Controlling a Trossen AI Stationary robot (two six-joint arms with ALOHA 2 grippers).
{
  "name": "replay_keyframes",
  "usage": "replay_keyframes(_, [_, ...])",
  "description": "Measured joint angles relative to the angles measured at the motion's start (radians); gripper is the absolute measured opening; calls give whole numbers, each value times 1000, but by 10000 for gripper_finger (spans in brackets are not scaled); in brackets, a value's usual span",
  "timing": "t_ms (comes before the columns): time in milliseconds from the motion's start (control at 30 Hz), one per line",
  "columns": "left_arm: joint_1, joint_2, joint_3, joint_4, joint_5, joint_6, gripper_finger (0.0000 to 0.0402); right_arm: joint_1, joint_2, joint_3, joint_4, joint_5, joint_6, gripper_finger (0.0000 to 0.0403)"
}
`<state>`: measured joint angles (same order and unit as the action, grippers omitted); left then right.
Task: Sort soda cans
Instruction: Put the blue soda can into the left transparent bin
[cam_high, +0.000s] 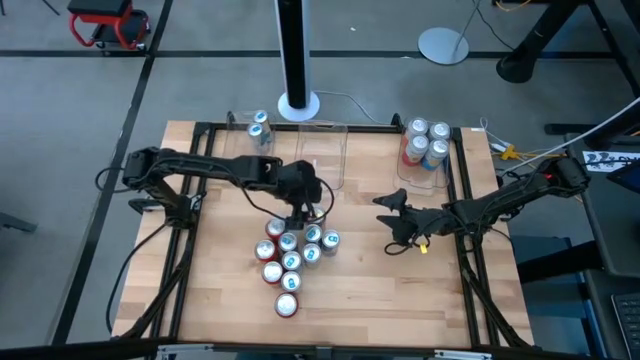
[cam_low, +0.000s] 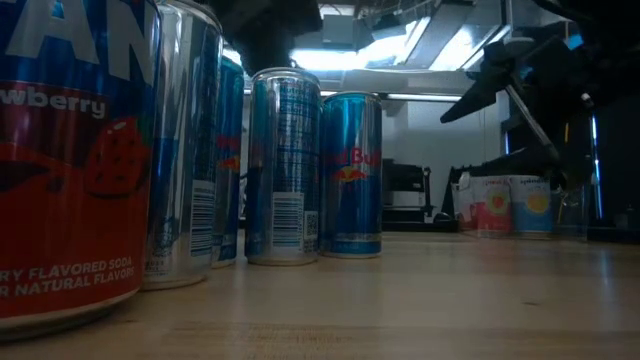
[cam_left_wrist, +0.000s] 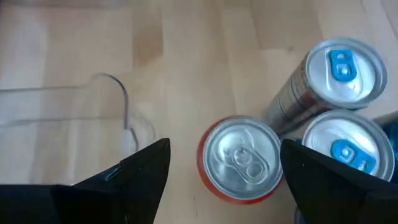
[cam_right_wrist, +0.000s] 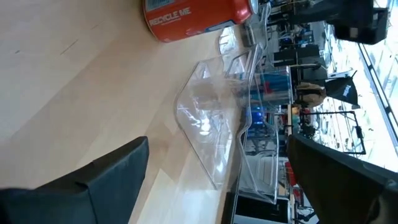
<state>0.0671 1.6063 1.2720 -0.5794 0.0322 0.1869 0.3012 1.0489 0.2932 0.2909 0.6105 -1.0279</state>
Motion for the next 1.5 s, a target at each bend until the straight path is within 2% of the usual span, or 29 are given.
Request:
replay_keyframes(67, [8, 0, -10, 9, 31, 11, 292, 0, 0, 0, 0, 0, 0, 381])
replay_keyframes(533, [4, 24, -21, 25, 36, 86, 292, 0, 1, 0, 1, 0, 3, 381])
replay_keyframes(767, [-80, -50, -12, -2, 36, 38, 292, 0, 1, 0, -2, 0, 3, 381])
replay_keyframes(1033, [-160, -19, -20, -6, 10, 62, 292, 0, 1, 0, 5, -1, 3, 381])
replay_keyframes(1233, [-152, -9, -21, -14, -10, 121, 292, 0, 1, 0, 5, -5, 5, 381])
replay_keyframes(1500, [-153, 6, -21, -24, 37, 227, 292, 0, 1, 0, 6, -8, 6, 381])
